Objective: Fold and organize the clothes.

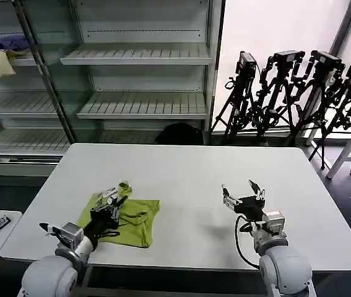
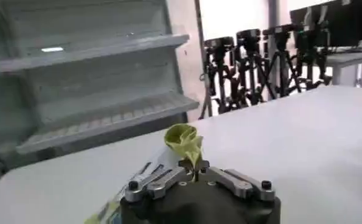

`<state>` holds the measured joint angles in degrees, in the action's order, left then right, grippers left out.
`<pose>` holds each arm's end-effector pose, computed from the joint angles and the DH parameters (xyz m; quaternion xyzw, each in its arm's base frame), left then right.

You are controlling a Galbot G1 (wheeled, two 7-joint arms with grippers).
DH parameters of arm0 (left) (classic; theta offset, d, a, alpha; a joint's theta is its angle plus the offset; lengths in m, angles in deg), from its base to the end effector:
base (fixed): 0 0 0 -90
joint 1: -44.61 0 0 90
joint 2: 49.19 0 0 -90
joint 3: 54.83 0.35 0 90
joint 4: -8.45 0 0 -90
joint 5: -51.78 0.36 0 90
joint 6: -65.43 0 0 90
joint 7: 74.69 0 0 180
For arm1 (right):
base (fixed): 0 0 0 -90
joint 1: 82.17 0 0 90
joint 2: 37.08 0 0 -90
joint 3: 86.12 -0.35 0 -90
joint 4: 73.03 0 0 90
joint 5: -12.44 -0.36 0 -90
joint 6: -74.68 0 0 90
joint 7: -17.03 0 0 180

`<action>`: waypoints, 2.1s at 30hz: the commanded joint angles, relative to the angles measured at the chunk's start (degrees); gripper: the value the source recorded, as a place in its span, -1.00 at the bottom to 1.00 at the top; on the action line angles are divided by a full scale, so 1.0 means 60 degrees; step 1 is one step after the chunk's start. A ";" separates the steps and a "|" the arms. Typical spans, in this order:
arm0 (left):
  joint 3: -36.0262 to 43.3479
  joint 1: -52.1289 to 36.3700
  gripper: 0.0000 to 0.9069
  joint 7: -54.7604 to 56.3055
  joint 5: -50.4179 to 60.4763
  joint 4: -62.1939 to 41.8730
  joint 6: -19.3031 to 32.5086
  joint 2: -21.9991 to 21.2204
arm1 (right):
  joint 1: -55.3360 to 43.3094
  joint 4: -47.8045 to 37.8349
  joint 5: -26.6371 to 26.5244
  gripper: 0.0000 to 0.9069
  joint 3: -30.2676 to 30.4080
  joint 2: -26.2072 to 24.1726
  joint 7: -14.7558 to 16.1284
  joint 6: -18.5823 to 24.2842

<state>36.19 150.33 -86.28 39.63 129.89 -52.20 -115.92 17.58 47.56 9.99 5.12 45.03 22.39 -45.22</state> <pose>0.2547 0.0591 -0.2287 -0.1797 -0.9717 -0.0875 0.1260 0.2772 -0.0163 -0.2162 0.0726 -0.9929 0.0444 0.0827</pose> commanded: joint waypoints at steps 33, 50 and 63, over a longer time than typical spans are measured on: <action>-0.0603 0.0201 1.00 0.1324 -0.3120 0.0272 0.1613 -0.1574 | 0.0026 0.0048 0.0083 1.00 0.0035 -0.0084 0.0024 -0.0005; -0.3261 0.0211 1.00 0.0379 -0.2510 -0.2094 0.0685 -0.0311 | 0.0026 0.0079 0.0159 1.00 0.0242 -0.0012 0.0021 -0.0053; -0.2503 0.0221 1.00 0.0476 -0.2264 -0.2178 0.0012 -0.0418 | 0.0217 0.0111 0.0192 1.00 0.0387 0.0053 0.0287 -0.0231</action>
<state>20.88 151.26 -83.18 25.61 118.65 -49.42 -118.93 18.69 48.44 11.02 7.31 45.16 23.69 -46.37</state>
